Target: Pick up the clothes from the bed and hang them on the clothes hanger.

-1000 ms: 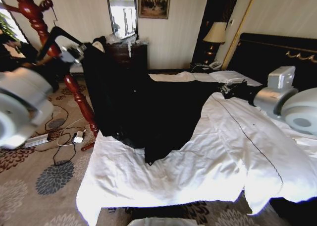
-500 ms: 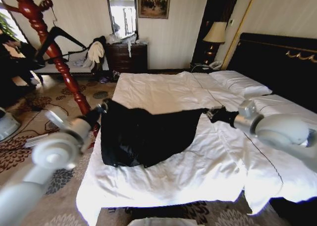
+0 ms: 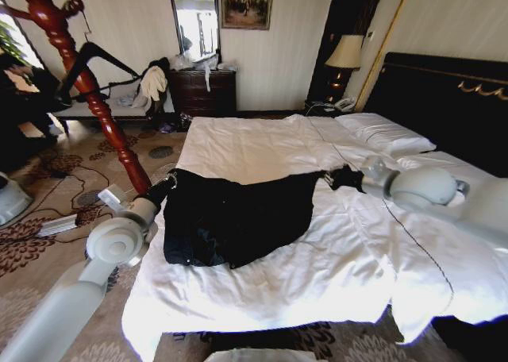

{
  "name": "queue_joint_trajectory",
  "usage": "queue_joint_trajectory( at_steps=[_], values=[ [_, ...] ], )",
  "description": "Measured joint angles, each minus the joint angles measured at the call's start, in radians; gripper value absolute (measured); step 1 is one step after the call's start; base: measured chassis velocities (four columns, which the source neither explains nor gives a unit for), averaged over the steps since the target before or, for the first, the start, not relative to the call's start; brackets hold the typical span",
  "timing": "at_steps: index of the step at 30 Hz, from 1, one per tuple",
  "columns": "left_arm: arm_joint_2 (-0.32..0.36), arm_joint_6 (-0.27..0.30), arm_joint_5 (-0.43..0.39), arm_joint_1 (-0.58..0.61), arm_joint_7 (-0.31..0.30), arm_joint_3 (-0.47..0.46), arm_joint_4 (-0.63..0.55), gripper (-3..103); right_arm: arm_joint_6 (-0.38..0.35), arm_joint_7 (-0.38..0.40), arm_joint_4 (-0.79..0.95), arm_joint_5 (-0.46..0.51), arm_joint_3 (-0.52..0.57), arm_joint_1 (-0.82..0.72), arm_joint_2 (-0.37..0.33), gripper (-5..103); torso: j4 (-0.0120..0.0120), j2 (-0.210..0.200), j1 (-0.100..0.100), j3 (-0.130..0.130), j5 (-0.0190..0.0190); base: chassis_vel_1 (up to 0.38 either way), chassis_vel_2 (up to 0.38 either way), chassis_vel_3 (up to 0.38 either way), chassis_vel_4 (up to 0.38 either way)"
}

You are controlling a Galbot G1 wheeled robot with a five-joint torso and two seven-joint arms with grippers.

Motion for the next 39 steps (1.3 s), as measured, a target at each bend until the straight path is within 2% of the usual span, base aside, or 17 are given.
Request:
queue_joint_trajectory(
  at_steps=[1,4,6,9,11,14,16,19,21,22,23,24,25,28,31,34,39],
  values=[
    [0.001,0.003,0.003,0.004,0.003,0.000,-0.001,13,-0.001,0.001,0.004,-0.003,-0.006,0.003,0.012,0,-0.0002,0.000,0.000,0.000,0.0004,0.000,0.000,0.000,0.000],
    [0.008,0.019,0.035,0.033,0.007,-0.002,-0.001,29,-0.002,0.004,0.020,-0.017,-0.037,0.012,0.076,0,0.0003,0.000,0.000,0.000,0.0000,0.000,0.000,0.000,0.000],
    [0.011,0.023,0.040,0.038,0.008,-0.004,-0.001,29,-0.002,0.005,0.023,-0.019,-0.041,0.013,0.086,0,0.0005,0.000,0.000,0.000,0.0000,0.000,0.000,0.000,0.000],
    [0.051,0.069,0.083,0.090,0.042,-0.036,-0.026,45,-0.002,-0.001,0.041,-0.033,-0.061,0.016,0.132,0,0.0004,0.000,0.000,0.000,0.0001,0.000,0.000,0.000,0.000],
    [0.062,0.078,0.088,0.103,0.050,-0.047,-0.038,51,-0.002,-0.006,0.047,-0.038,-0.064,0.016,0.141,-1,0.0005,0.000,0.000,0.000,0.0001,0.000,0.000,0.000,0.000],
    [0.080,0.084,0.096,0.119,0.057,-0.065,-0.061,67,-0.002,-0.015,0.064,-0.048,-0.074,0.016,0.155,15,0.0008,0.000,0.000,0.000,0.0000,0.000,0.000,0.000,0.000],
    [0.083,0.083,0.100,0.119,0.057,-0.068,-0.064,67,-0.002,-0.024,0.068,-0.055,-0.076,0.015,0.157,15,0.0007,0.000,0.000,0.000,0.0000,0.000,0.000,0.000,0.000],
    [0.082,0.068,0.107,0.118,0.057,-0.076,-0.073,83,-0.001,-0.049,0.070,-0.065,-0.079,0.015,0.153,31,0.0004,0.000,0.000,0.000,0.0000,0.000,0.000,0.000,0.000],
    [0.081,0.067,0.107,0.120,0.057,-0.078,-0.076,83,0.000,-0.054,0.068,-0.063,-0.079,0.015,0.149,31,0.0004,0.000,0.000,0.000,0.0000,0.000,0.000,0.000,0.000],
    [0.080,0.065,0.107,0.124,0.056,-0.082,-0.080,89,0.000,-0.061,0.066,-0.061,-0.079,0.015,0.145,37,0.0005,0.000,0.000,0.000,-0.0001,0.000,0.000,0.000,0.000],
    [0.080,0.065,0.107,0.124,0.056,-0.082,-0.080,89,0.000,-0.061,0.066,-0.061,-0.079,0.015,0.145,37,0.0005,0.000,0.000,0.000,-0.0001,0.000,0.000,0.000,0.000],
    [0.078,0.064,0.107,0.136,0.056,-0.092,-0.088,93,0.002,-0.080,0.060,-0.055,-0.077,0.017,0.139,41,0.0007,0.000,0.000,0.000,-0.0001,0.000,0.000,0.000,0.000],
    [0.075,0.061,0.107,0.164,0.059,-0.116,-0.101,100,0.003,-0.098,0.054,-0.012,-0.069,0.031,0.137,58,0.0006,0.000,0.000,0.000,-0.0001,0.000,0.000,0.000,0.000],
    [0.076,0.061,0.105,0.177,0.062,-0.134,-0.104,100,-0.018,-0.097,0.031,0.004,-0.053,0.055,0.136,74,0.0006,0.000,0.000,0.000,-0.0001,0.000,0.000,0.000,0.000],
    [0.079,0.060,0.101,0.177,0.062,-0.140,-0.103,100,-0.038,-0.099,0.016,-0.014,-0.048,0.064,0.131,80,0.0005,0.000,0.000,0.000,-0.0002,0.000,0.000,0.000,0.000],
    [0.085,0.059,0.099,0.175,0.062,-0.146,-0.103,100,-0.051,-0.050,0.020,0.020,-0.041,0.077,0.146,95,0.0008,0.000,0.000,0.000,-0.0001,0.000,0.000,0.000,0.000],
    [0.087,0.057,0.102,0.179,0.064,-0.155,-0.105,100,-0.066,0.019,0.083,0.124,-0.014,0.111,0.231,100,0.0005,0.000,0.000,0.000,-0.0001,0.000,0.000,0.000,0.000]
  ],
)
